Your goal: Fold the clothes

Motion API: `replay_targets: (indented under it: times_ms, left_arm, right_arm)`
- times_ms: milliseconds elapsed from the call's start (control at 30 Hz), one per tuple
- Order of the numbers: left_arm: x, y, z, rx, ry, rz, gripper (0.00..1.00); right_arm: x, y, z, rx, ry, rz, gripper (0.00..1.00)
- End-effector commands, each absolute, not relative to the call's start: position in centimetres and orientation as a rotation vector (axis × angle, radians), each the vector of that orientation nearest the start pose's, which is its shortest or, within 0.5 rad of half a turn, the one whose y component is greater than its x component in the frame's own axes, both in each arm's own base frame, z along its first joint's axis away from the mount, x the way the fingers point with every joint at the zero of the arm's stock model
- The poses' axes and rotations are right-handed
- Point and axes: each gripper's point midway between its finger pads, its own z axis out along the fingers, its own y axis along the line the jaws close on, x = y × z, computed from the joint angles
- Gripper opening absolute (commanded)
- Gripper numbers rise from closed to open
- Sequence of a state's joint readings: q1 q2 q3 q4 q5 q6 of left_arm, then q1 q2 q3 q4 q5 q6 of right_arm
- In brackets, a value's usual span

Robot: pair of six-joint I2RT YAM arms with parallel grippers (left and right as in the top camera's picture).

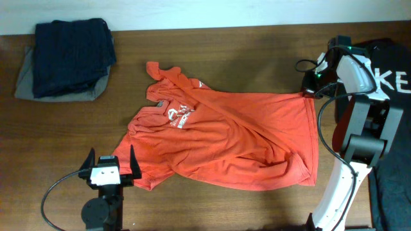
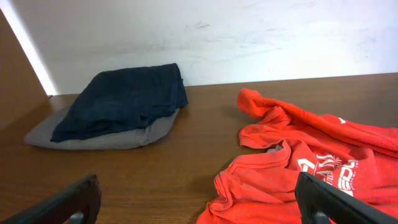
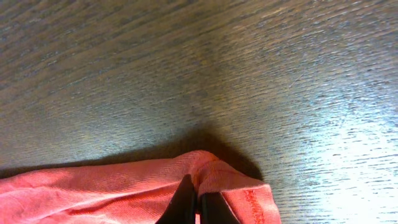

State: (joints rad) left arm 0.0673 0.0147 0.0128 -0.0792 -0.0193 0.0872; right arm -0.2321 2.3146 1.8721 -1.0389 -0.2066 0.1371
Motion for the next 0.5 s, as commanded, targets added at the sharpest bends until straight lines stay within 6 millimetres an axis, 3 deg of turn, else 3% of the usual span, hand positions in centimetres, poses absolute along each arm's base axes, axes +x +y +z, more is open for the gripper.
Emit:
replay_targets:
  times_ms: [0,333,467]
  left_arm:
    - [24.5,2.2,15.6,0.005,1.652,0.15,0.99]
    - [24.5,2.2,15.6,0.005,1.652,0.15,0.99]
    - [24.5,2.2,15.6,0.005,1.652,0.15,0.99]
  right_arm:
    - [48.4,-7.4,3.4,0.551,2.908,0.284,0.04]
    - [58.0,-7.9,13.5,0.601,2.476,0.329,0.04]
    - [60.5,-8.4,15.4,0.62,2.34,0.348,0.04]
